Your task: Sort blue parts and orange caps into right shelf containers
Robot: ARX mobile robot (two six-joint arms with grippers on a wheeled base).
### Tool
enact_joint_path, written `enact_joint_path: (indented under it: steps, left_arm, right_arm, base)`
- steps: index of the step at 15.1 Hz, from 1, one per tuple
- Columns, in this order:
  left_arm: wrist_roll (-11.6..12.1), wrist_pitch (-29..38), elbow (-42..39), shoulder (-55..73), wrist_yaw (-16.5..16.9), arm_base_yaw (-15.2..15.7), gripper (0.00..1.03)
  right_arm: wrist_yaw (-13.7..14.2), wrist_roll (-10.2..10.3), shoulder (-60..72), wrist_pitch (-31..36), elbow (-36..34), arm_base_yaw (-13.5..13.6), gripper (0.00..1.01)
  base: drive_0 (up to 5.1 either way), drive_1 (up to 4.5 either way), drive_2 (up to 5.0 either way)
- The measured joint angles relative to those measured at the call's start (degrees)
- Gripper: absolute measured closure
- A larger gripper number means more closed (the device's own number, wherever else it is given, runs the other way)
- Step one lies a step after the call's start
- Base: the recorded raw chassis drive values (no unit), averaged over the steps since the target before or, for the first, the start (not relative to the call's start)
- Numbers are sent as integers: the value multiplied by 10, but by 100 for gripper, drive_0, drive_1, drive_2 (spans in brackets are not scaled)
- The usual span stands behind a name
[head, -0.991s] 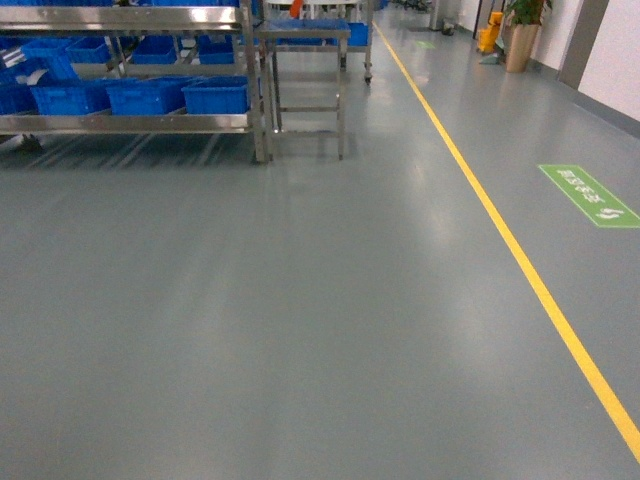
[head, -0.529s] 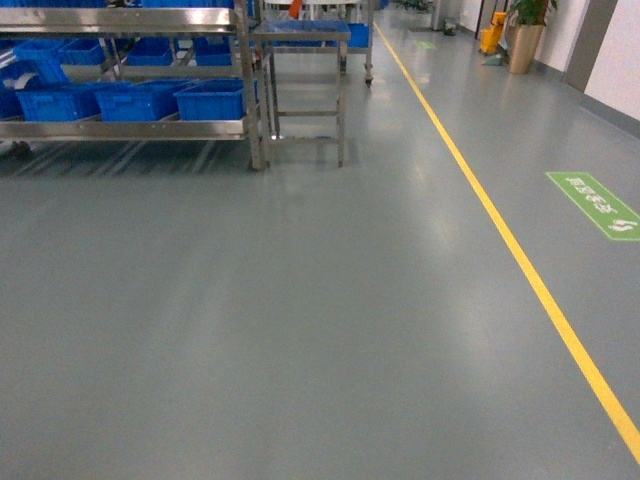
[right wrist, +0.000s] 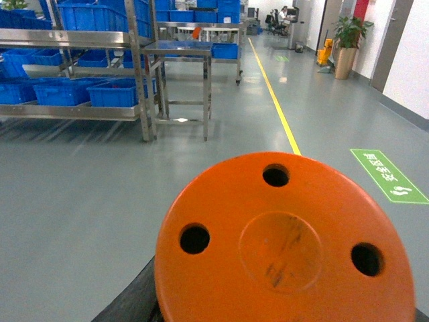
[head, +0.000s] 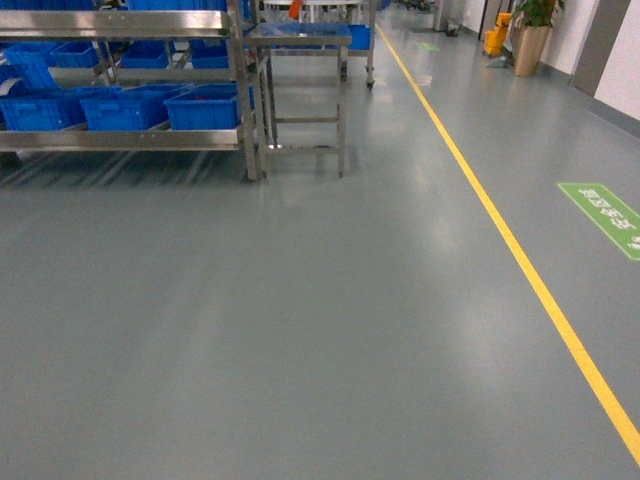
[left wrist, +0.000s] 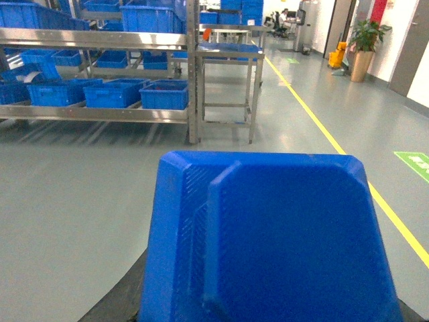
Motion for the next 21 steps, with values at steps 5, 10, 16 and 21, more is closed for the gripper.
enact_joint_path:
  steps: [5, 10, 16, 21]
  left_arm:
    - [0, 0, 0, 0, 0, 0, 60]
    - [0, -2, 0, 0, 0, 0, 60]
    - [0, -2, 0, 0, 0, 0, 60]
    - [0, 1, 0, 0, 1, 0, 60]
  right_arm:
    - [0, 0, 0, -2, 0, 0, 56]
    - [0, 0, 0, -1, 0, 0, 56]
    - [0, 0, 0, -1, 0, 0, 56]
    - [0, 0, 0, -2, 0, 0, 56]
  base:
    - [3, 433, -427]
    - [2, 433, -428]
    - [4, 434, -427]
    - [5, 436, -427]
